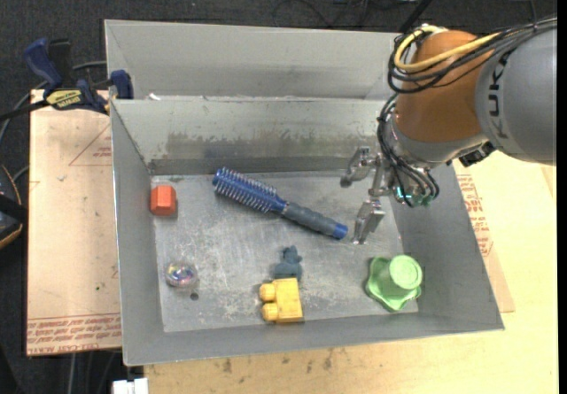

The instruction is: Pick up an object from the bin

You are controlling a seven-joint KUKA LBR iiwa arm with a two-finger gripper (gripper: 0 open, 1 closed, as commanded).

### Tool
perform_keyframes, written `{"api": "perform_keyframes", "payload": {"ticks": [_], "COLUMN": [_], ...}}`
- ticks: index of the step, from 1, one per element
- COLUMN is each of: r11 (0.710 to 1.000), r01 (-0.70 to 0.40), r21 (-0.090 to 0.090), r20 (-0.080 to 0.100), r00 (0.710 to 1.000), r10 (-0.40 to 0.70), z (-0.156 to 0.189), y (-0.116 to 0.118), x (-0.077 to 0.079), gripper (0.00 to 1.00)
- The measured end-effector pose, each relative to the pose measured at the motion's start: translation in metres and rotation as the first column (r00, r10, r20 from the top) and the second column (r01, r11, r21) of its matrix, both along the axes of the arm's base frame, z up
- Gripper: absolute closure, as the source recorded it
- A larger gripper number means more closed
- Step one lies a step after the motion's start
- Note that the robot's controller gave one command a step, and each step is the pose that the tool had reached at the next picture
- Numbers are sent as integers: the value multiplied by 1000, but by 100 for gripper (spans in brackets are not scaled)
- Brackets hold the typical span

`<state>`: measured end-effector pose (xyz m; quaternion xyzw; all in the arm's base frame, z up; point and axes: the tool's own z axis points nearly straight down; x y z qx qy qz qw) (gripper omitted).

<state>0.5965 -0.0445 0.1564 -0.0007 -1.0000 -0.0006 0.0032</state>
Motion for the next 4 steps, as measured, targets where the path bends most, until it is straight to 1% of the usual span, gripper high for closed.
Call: {"api": "perform_keyframes", "payload": {"ticks": [1, 2, 3, 4], "r11": [1000, 991, 940, 786], "r01": [-25, 136, 340, 618], "r21": [0, 3, 2, 6], "r20": [11, 10, 8, 11], "r00": [1000, 991, 940, 786], "r10": [25, -136, -340, -618], "z": [-85, -56, -56, -82], "y": [79, 131, 166, 170], "x": [17, 12, 11, 13], "gripper": [0, 0, 0, 0]}}
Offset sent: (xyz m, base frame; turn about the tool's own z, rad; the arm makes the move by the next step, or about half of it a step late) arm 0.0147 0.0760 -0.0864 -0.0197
